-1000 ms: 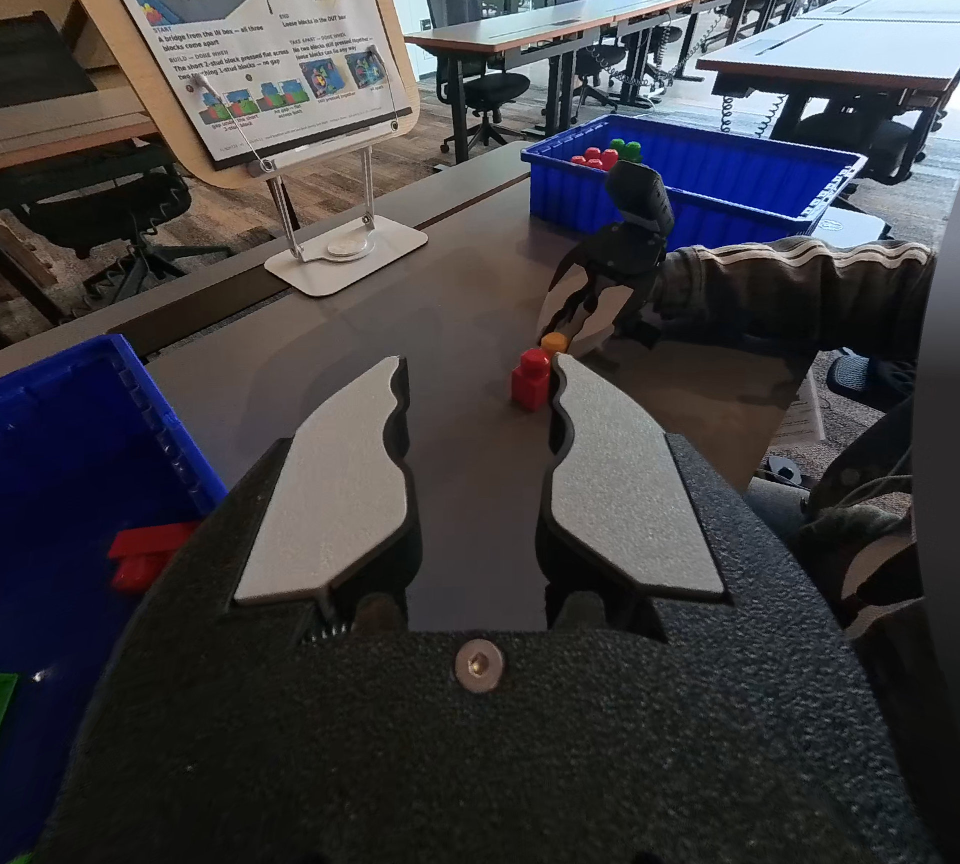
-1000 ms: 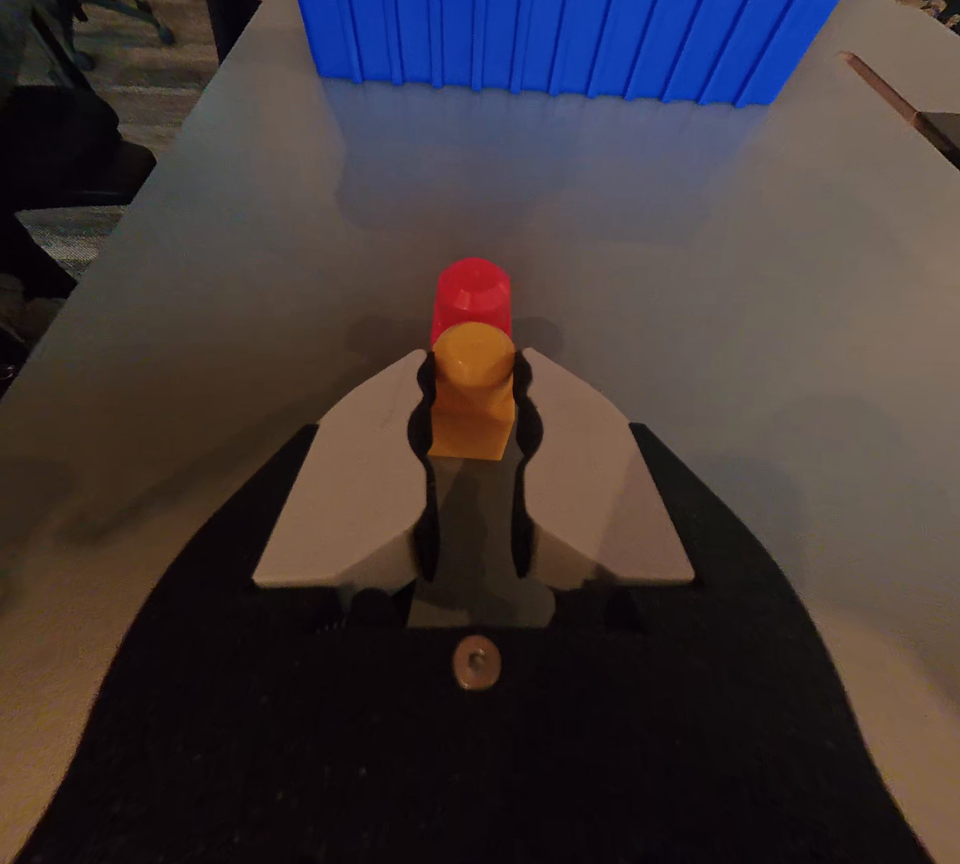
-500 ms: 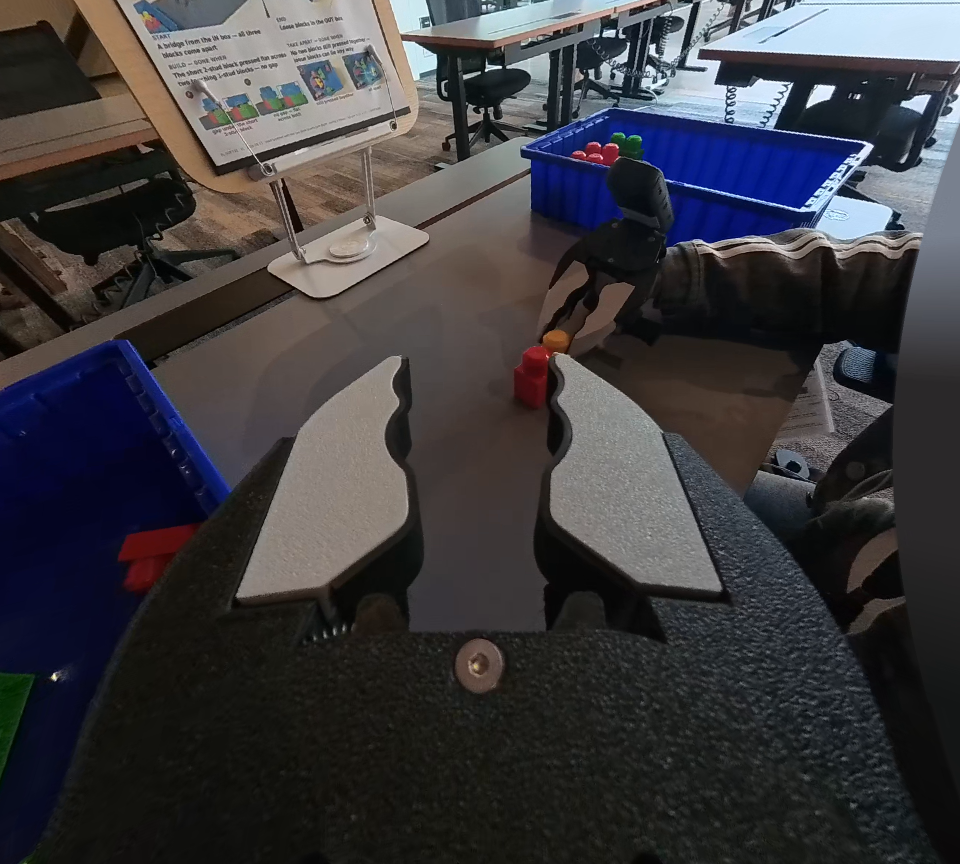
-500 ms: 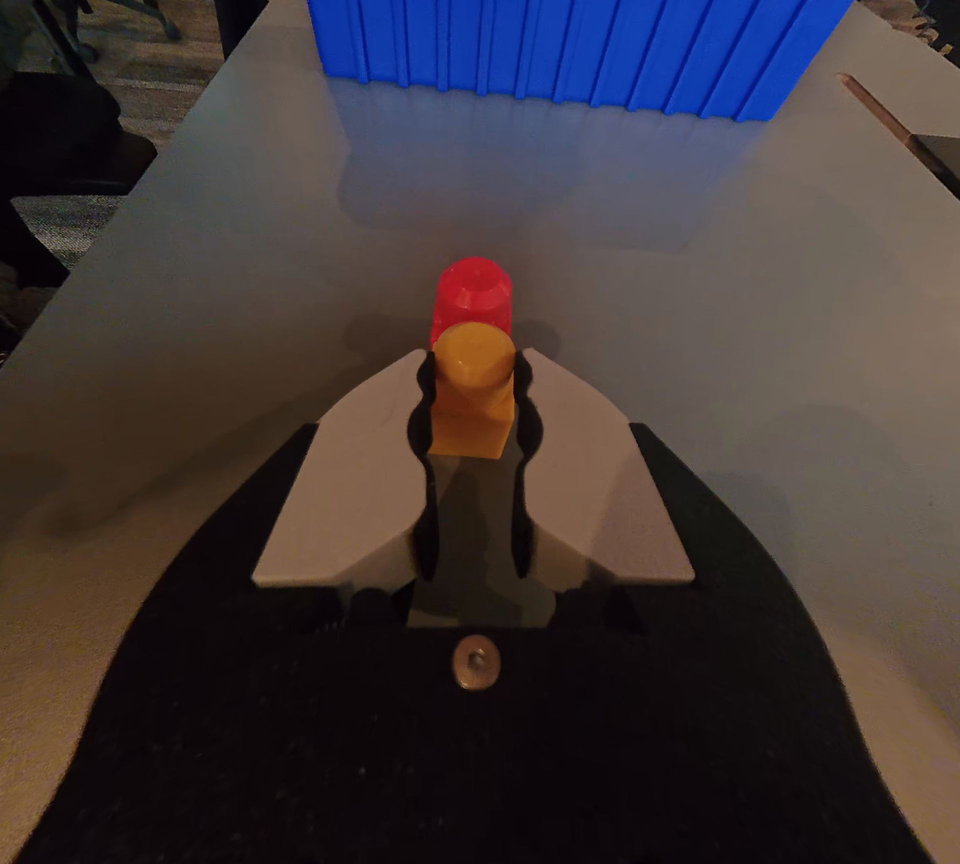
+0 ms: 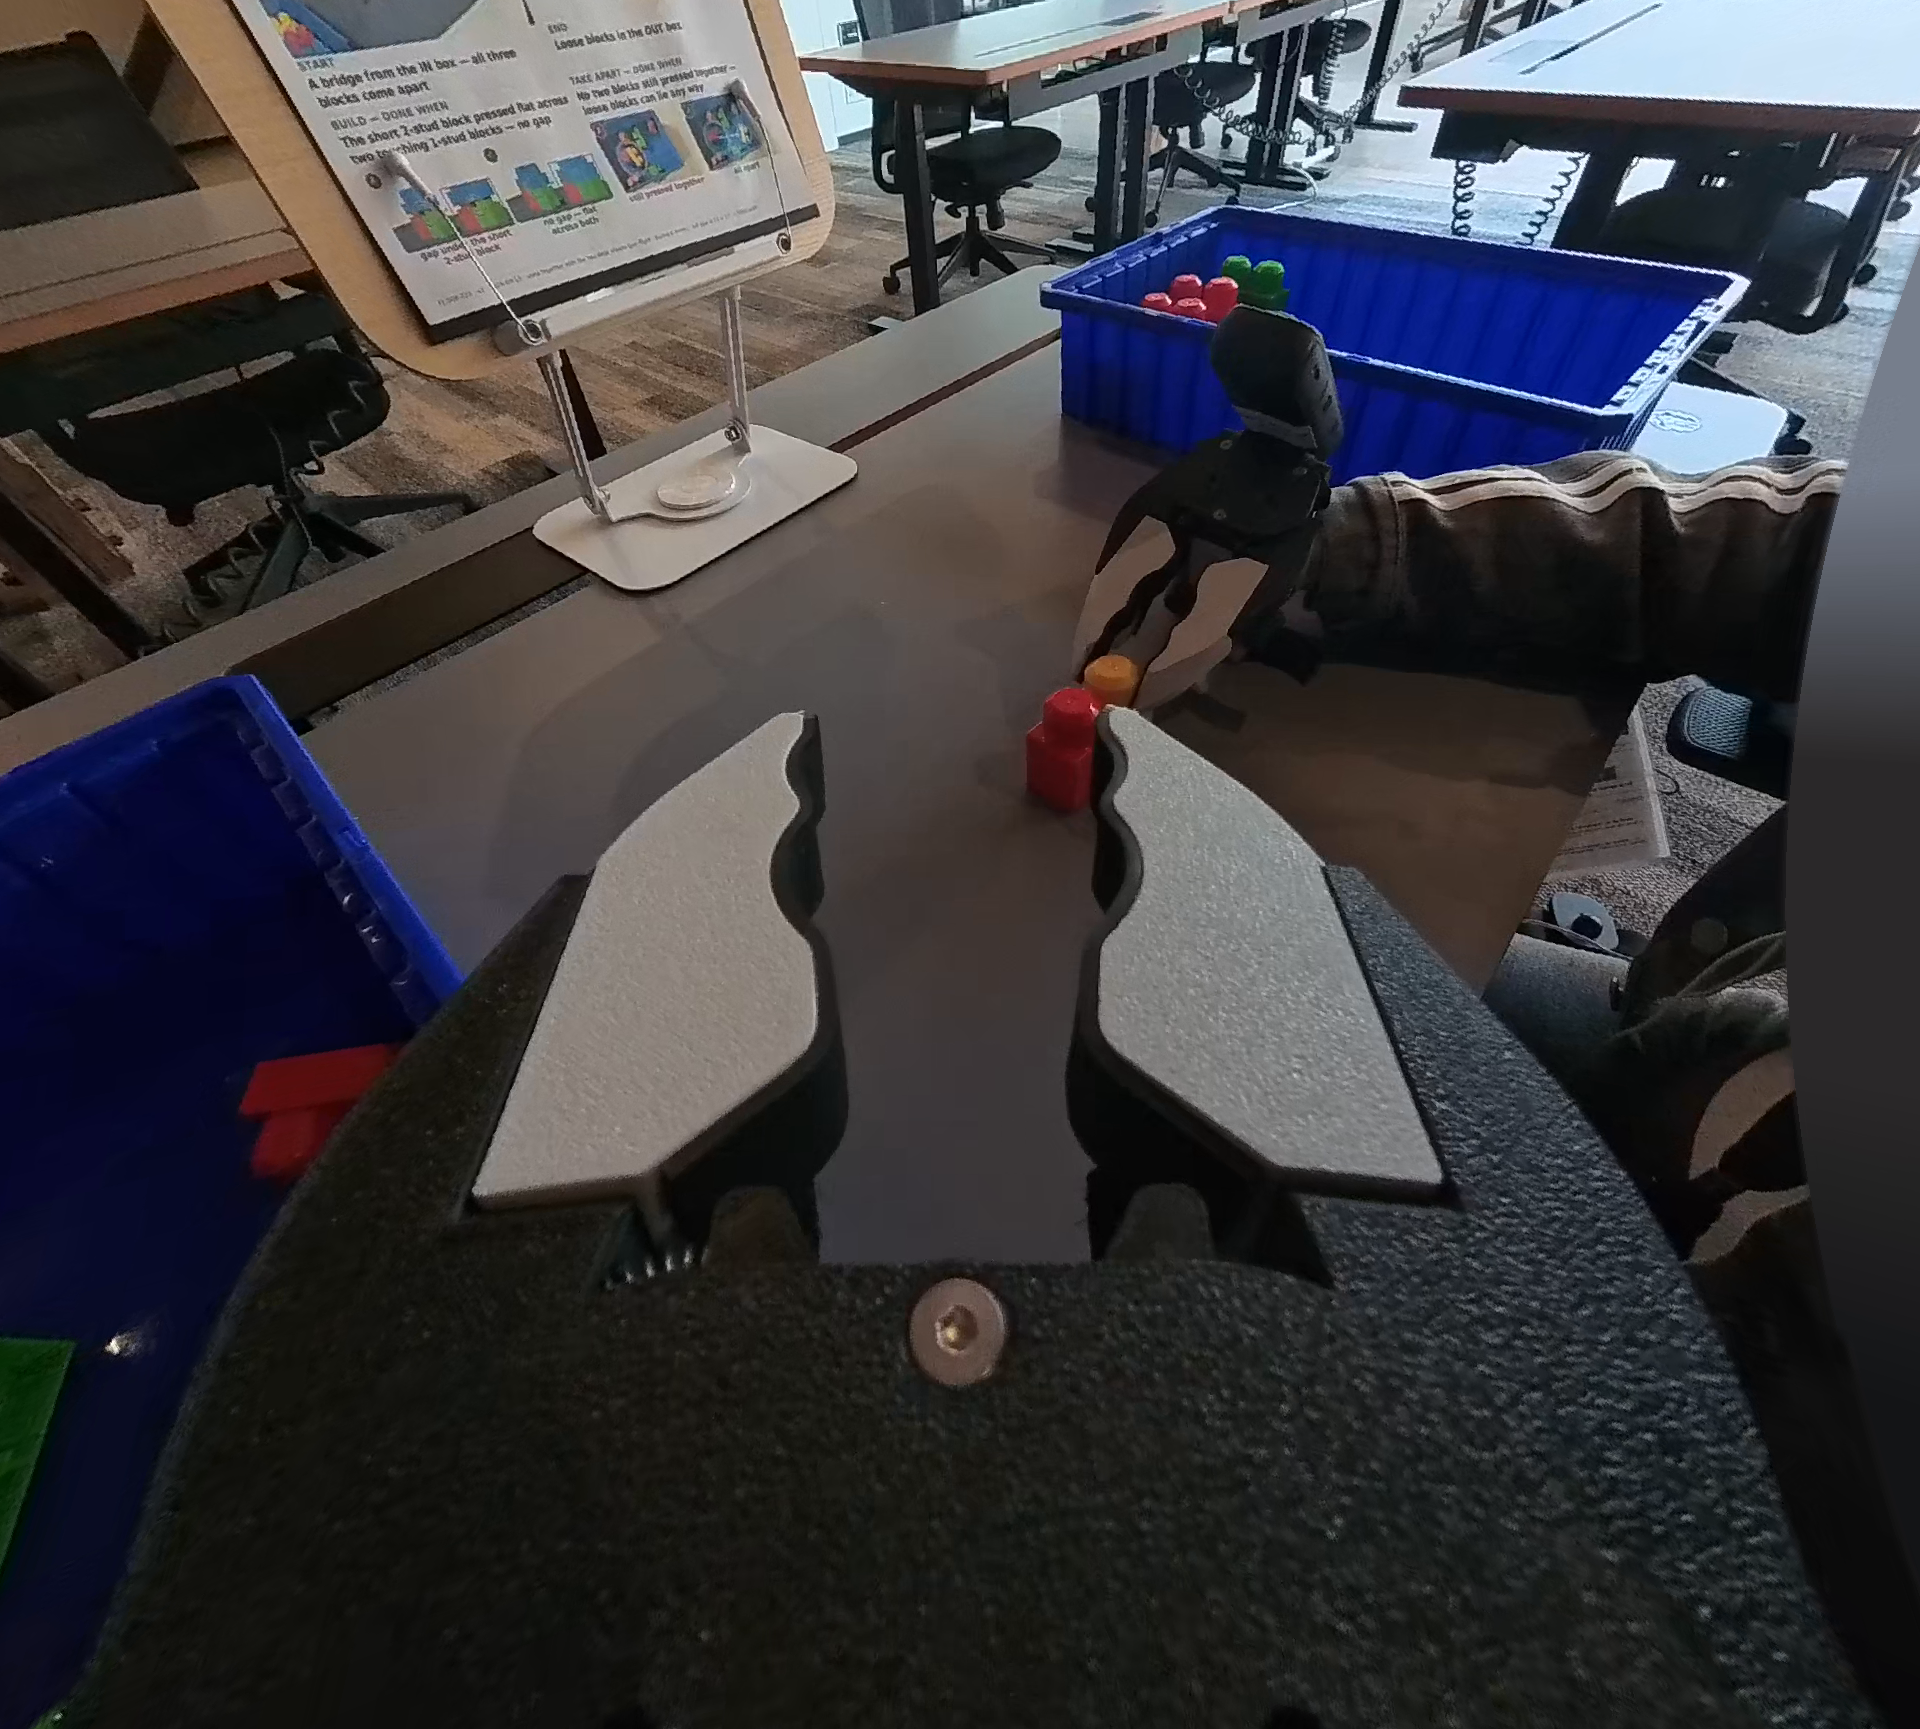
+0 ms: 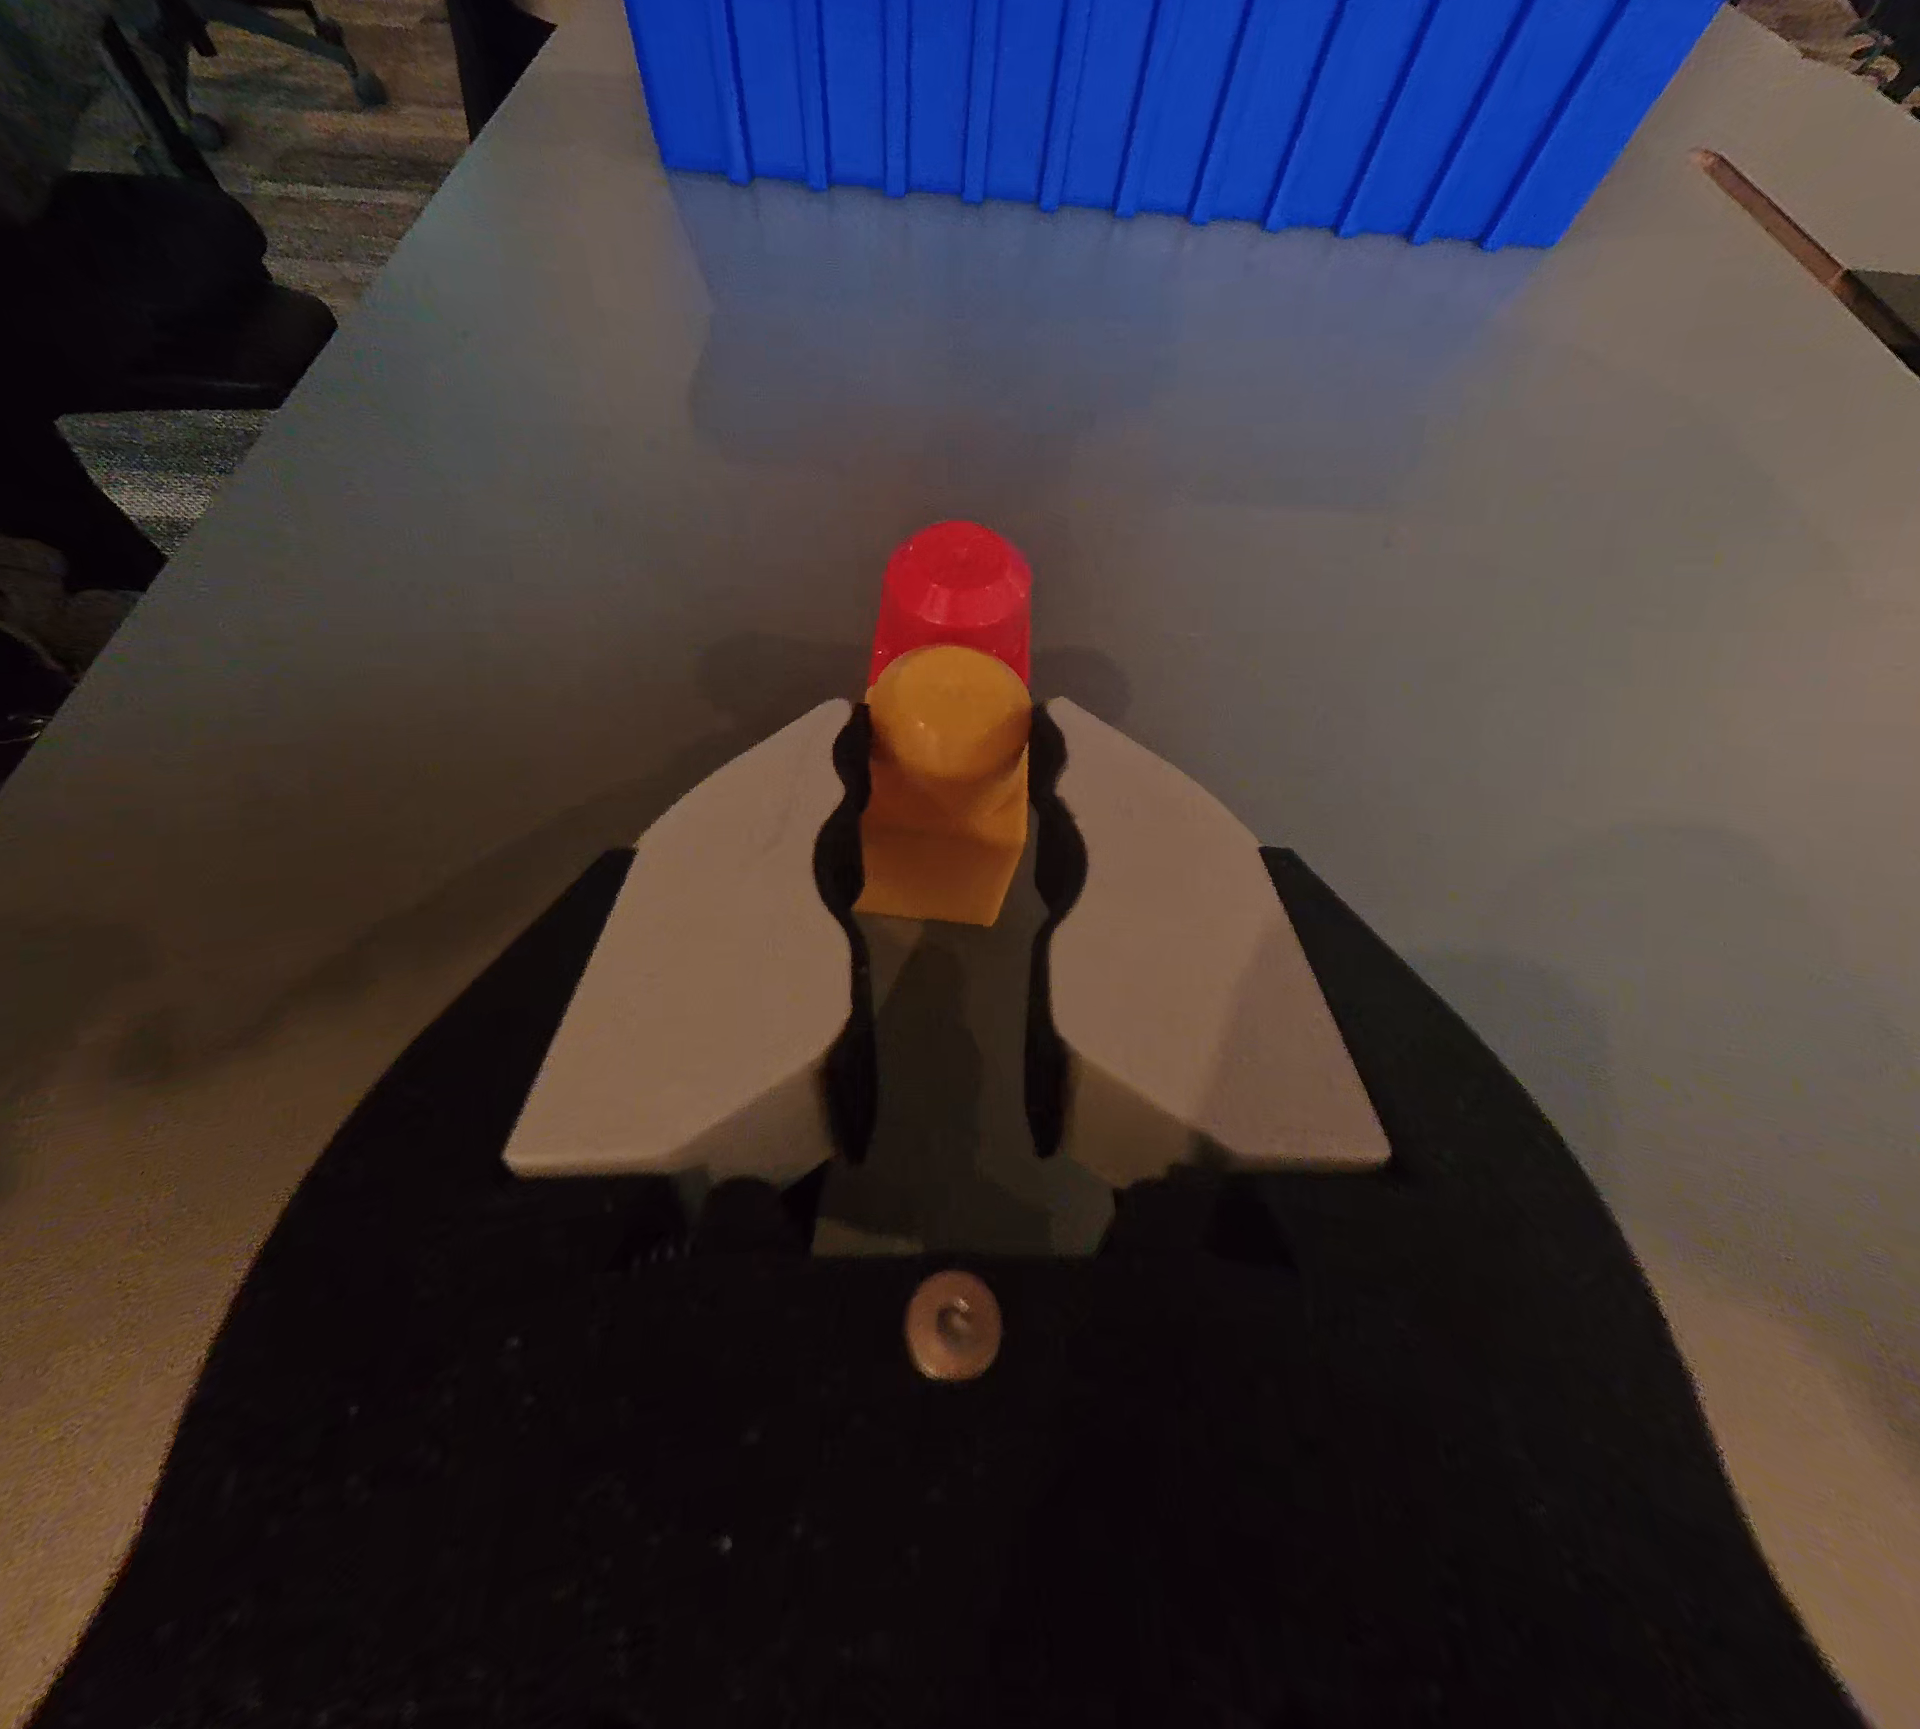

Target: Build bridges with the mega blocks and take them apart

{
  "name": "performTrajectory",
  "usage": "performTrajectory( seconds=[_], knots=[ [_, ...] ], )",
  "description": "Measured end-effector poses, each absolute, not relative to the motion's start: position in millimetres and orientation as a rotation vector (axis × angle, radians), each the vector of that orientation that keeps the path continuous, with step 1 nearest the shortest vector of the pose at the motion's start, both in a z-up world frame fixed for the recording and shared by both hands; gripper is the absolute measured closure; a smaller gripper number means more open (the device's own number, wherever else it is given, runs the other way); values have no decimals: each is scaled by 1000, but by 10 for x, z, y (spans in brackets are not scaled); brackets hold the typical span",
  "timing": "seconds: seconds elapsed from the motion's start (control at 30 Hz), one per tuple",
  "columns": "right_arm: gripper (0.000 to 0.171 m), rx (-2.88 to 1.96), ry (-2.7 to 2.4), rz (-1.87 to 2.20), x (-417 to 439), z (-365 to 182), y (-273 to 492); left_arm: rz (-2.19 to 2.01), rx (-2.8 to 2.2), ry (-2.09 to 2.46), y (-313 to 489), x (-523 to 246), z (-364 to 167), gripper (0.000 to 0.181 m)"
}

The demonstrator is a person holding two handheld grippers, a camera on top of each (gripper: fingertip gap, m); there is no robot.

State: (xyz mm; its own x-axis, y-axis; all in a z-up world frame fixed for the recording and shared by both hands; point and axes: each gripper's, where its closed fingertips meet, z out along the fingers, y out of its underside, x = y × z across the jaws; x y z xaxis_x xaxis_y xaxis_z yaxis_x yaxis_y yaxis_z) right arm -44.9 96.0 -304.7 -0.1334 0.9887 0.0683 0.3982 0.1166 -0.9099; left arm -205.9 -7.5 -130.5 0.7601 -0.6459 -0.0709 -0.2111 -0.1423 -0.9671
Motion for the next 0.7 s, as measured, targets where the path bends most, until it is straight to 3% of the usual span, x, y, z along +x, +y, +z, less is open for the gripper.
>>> performTrajectory(
  seconds=[0.43, 0.7],
  knots=[
    [132, -1373, -1620, 1032, -460, -2992, 950, -407, -1722, 683, -74, -2085, -1322, 132],
    [86, -1384, -1565, 1057, -385, -2597, 863, -271, -1785, 590, -104, -2475, -1313, 123]
  ],
)
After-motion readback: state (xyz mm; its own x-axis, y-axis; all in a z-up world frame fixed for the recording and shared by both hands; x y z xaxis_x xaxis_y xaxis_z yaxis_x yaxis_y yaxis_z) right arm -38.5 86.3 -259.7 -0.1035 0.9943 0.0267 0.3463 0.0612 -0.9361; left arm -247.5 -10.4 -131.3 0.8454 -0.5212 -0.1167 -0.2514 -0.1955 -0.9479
